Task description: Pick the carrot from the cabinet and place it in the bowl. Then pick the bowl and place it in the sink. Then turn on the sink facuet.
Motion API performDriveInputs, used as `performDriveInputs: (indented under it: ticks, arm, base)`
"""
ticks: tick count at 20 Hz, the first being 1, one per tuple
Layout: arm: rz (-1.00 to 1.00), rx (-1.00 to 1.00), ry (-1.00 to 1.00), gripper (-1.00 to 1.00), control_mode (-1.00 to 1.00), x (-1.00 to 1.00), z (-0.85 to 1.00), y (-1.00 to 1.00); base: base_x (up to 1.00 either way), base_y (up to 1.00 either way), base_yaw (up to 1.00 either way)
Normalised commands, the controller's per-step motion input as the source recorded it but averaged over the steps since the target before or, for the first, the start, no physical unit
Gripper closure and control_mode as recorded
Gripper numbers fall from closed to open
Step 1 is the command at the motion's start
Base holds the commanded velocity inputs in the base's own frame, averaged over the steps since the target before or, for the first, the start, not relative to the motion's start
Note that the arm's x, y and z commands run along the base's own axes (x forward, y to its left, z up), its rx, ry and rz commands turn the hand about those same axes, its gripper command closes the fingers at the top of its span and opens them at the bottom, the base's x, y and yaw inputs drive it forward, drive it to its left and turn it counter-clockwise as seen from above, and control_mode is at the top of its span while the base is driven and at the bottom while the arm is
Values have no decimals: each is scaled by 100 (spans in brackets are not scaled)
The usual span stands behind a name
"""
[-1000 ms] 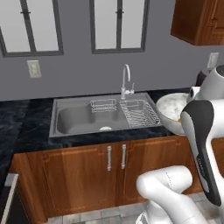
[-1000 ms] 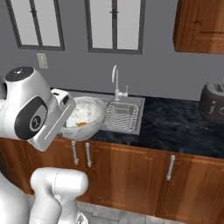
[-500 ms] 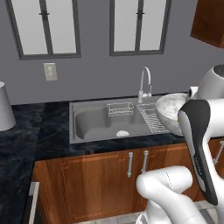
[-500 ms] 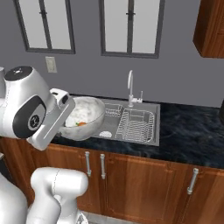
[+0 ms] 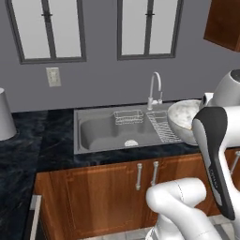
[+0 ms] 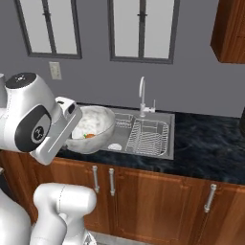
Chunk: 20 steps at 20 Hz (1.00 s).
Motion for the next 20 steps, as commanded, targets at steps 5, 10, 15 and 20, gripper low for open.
performDriveInputs:
  ticks: [5,10,15,20]
  arm:
    - [0,0,0,100,100,0,0,0]
    - [0,0,0,100,100,0,0,0]
    - [0,0,0,100,100,0,0,0]
    - [0,0,0,100,100,0,0,0]
  base:
    - [5,-33,-1]
    - [24,-18,-2]
    - [48,-17,-3]
    - [44,-26,-2]
